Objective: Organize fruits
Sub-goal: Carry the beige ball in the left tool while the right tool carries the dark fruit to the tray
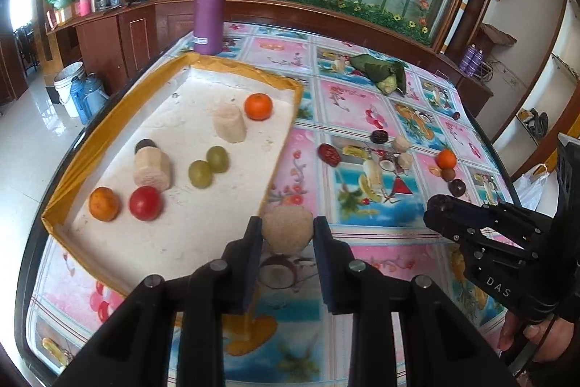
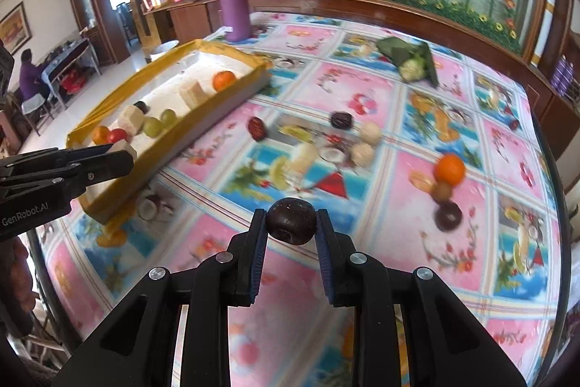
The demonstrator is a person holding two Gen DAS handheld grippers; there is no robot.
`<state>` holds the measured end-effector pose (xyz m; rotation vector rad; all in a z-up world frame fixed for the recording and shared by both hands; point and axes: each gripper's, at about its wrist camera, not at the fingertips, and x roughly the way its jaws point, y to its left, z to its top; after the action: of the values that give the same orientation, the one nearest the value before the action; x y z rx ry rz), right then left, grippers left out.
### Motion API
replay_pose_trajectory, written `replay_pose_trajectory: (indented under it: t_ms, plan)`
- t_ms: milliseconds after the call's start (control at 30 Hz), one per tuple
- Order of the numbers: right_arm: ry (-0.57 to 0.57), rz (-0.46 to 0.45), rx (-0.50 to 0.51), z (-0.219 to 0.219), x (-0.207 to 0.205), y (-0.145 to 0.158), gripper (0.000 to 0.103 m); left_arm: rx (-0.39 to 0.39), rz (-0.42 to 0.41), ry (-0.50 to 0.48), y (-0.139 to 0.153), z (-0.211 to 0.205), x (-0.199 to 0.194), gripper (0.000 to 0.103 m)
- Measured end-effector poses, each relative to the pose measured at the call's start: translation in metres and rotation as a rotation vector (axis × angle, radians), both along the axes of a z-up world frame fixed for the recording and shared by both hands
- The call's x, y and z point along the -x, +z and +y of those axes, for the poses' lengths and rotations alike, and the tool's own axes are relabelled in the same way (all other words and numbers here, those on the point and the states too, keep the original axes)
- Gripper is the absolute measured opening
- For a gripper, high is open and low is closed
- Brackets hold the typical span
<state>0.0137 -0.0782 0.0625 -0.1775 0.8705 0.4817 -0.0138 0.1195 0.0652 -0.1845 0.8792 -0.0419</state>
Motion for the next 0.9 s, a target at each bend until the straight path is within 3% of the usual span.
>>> replay_pose_trajectory:
  t_ms: [367, 900]
  plan:
    - [0.141, -0.036, -0.015, 0.091, -0.029, 0.018, 0.025, 0.004, 0.038, 0.126, -0.015, 0.073, 0.008, 0.031]
    - [0.214, 0.0, 0.018, 0.15, -0.079, -0.002, 0.025, 0.025, 0.081, 0.099, -0.038, 0.072, -0.008, 0.031]
